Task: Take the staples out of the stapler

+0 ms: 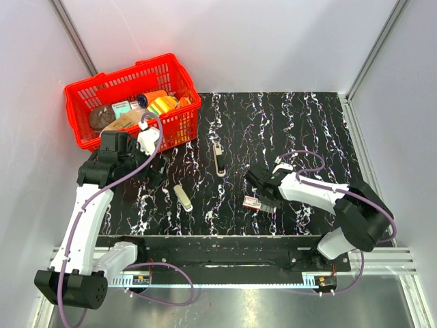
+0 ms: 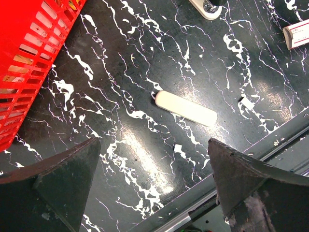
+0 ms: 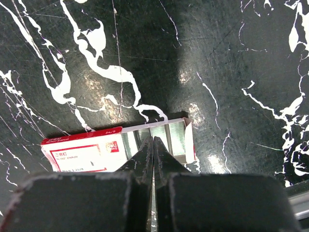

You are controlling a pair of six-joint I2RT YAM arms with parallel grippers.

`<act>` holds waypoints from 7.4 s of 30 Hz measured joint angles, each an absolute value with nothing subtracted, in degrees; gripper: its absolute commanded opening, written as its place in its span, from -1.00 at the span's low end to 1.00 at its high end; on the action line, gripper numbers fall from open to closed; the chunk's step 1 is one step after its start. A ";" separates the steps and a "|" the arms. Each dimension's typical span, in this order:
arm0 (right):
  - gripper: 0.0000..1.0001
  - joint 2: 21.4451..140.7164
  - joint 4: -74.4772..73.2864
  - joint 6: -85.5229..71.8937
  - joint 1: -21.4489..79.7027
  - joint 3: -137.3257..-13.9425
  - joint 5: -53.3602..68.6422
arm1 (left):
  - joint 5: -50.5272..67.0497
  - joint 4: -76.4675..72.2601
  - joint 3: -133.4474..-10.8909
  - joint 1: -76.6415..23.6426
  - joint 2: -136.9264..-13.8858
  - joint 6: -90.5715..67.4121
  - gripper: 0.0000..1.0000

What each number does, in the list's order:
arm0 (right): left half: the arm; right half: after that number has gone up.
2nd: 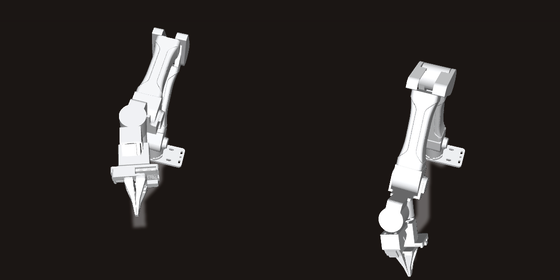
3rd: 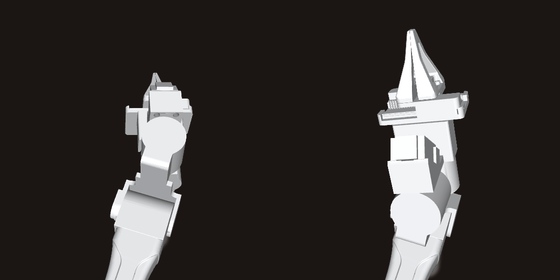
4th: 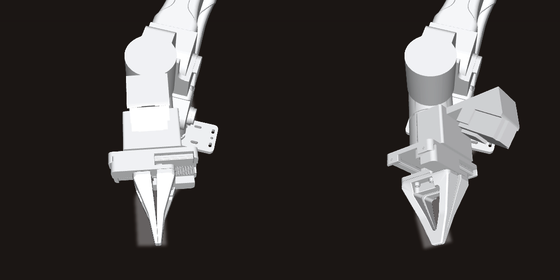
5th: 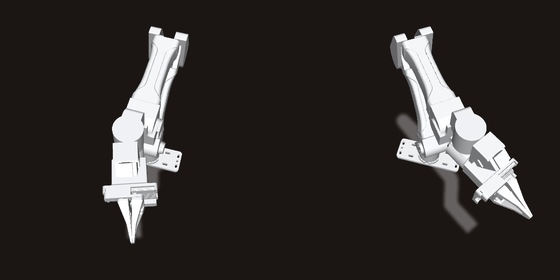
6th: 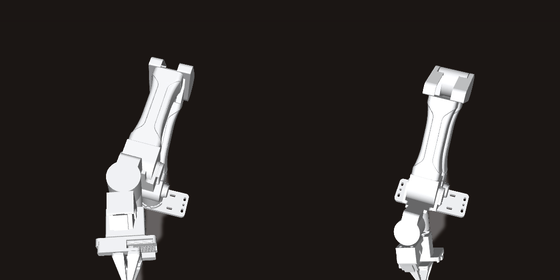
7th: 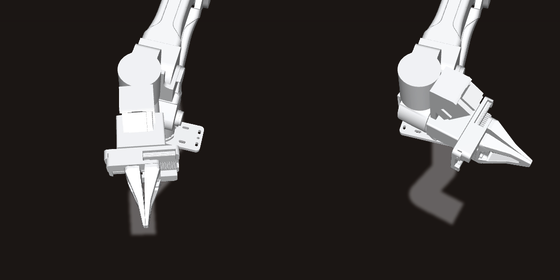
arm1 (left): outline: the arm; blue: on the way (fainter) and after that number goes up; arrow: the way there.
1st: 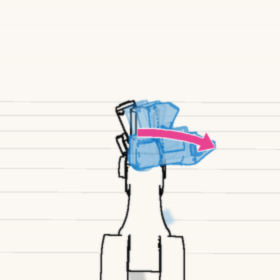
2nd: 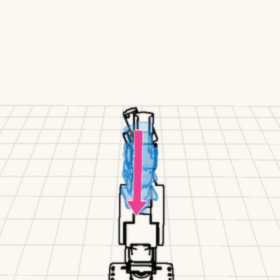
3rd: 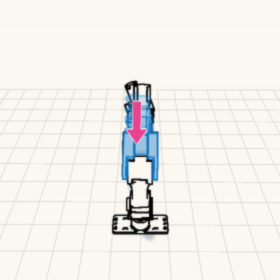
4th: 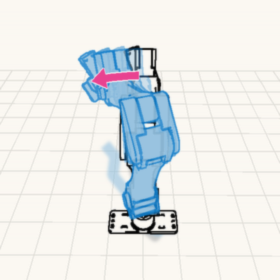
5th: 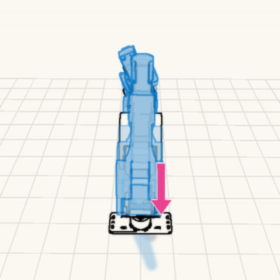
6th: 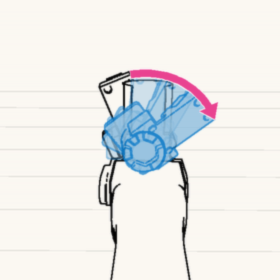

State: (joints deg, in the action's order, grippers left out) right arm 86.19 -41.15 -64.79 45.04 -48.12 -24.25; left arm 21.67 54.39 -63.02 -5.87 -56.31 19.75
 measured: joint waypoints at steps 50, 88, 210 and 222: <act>-1.00 75.13 -37.30 -63.86 46.94 -41.19 -16.38 | 21.67 54.33 -62.19 -5.87 -56.31 20.80 0.98; -1.00 78.08 -37.30 -61.84 47.27 -42.85 -18.57 | 21.63 52.80 -59.66 -5.87 -56.36 21.23 0.98; -1.00 77.69 -25.78 -62.35 47.70 -50.15 0.73 | 32.36 51.70 -52.86 -12.27 -55.09 24.23 0.98; -0.96 64.20 -44.29 -64.99 47.57 -42.87 -14.41 | 31.44 51.37 -52.47 -12.27 -55.07 24.43 0.98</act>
State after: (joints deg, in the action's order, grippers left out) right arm 64.20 -44.29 -64.99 47.57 -42.87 -14.41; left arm 31.44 51.37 -52.47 -12.27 -55.07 24.43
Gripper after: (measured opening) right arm 0.181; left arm 0.988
